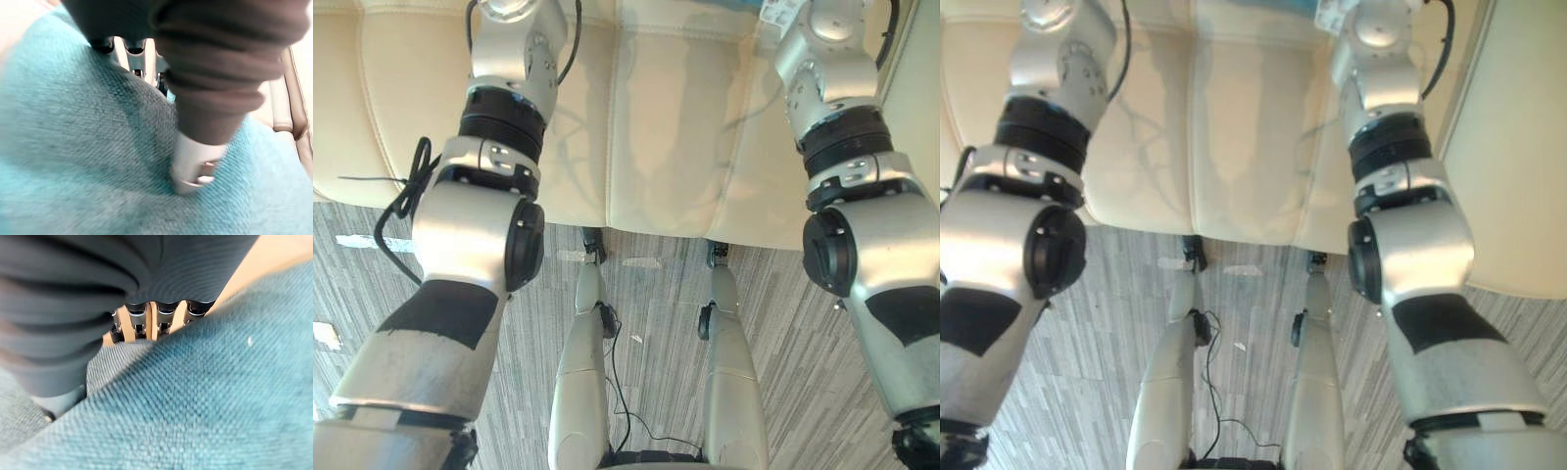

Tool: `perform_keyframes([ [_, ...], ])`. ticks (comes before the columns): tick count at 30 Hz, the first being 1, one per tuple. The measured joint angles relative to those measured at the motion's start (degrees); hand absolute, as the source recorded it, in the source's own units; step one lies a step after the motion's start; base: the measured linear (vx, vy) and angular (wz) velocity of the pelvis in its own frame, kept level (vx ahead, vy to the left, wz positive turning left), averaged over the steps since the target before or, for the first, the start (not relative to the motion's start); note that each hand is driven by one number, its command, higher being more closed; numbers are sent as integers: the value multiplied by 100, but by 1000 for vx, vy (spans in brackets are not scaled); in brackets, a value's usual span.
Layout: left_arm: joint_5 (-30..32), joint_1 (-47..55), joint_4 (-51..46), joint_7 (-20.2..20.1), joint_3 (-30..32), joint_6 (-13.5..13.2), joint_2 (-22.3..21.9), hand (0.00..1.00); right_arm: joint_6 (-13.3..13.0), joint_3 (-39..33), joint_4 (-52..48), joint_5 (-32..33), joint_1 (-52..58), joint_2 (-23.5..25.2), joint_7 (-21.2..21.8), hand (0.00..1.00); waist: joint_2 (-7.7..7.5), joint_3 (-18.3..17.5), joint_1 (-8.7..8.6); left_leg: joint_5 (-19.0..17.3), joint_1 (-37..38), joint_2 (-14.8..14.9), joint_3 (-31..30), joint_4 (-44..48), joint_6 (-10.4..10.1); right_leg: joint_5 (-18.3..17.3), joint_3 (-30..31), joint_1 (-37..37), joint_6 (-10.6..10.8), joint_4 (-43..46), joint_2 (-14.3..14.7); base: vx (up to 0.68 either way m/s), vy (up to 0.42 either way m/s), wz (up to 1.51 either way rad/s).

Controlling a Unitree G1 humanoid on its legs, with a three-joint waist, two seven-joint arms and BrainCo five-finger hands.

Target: Pick up cushions and gather them together orderly.

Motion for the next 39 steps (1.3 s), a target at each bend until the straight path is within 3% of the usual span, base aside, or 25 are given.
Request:
perform_keyframes([
  [6,-35,806,-712,-221,231,-9,69,0,-22,-668,-1418,357,1298,-262,9,0,-8,5,7,-3,51,-1,8,-3,7,-333,22,-181,18,649,-7,-31,-8,8],
  [12,-232,2403,-2250,-453,210,-194,752,0,-175,-1137,-3630,357,3491,-1091,227,0,-58,9,-50,-48,673,30,207,-7,3,-756,99,142,-10,1272,5,3,-73,3],
  [13,-231,2938,-2733,-487,173,-299,874,0,-214,-1225,-4037,301,4188,-1120,321,0,-145,-60,-50,-147,864,71,288,-9,19,-840,101,283,-47,1327,44,16,-101,-17],
  [14,-226,3465,-3166,-539,141,-406,955,0,-230,-1285,-4396,211,4812,-1074,396,0,-248,-200,-39,-308,964,119,363,-13,-15,-907,115,331,-62,1346,76,27,-125,-23],
  [17,-142,4997,-3976,-810,28,-554,866,0,-265,-1395,-5179,-170,6609,-798,629,0,-359,-278,-127,-391,1486,183,421,-8,-8,-1147,46,834,-108,1441,94,47,-114,0],
  [20,-95,6712,-4535,-1095,-151,-549,175,0,-265,-1377,-5572,-504,8027,16,844,0,-449,-590,-169,-469,1913,184,449,-5,-80,-1366,-29,1254,-159,1513,95,110,-114,8],
  [24,123,8387,-4383,-1500,-597,-351,-643,0,-179,-986,-5249,-946,9103,1049,1295,0,-603,-1082,-68,-644,2598,204,645,-3,-125,-1594,-69,1933,-182,1507,102,128,-61,4],
  [27,389,9003,-3311,-1764,-810,-245,-1013,0,-148,-749,-3826,-1038,9204,1487,1599,0,-615,-1553,-64,-809,3067,184,658,-3,-137,-1714,-69,2464,-176,1343,94,96,-9,-3],
  [30,846,9091,-1711,-1926,-740,27,-1129,0,-13,-822,-1960,-1040,9163,1652,1794,0,-556,-1796,-127,-950,3539,165,652,-3,-132,-1658,-62,3080,-146,947,93,54,16,-8],
  [33,1200,9163,-893,-1951,-517,188,-1129,0,81,-1125,-993,-1026,9154,1675,1789,0,-537,-1876,-187,-1021,3836,142,670,-3,-117,-1518,-28,3495,-110,630,83,50,21,-8],
  [39,1671,9272,-134,-1937,-214,385,-1082,0,195,-1542,-95,-1027,9192,1676,1745,0,-514,-2067,-240,-1175,4378,119,745,-4,-156,-1418,17,4108,-77,260,65,23,22,-9],
])
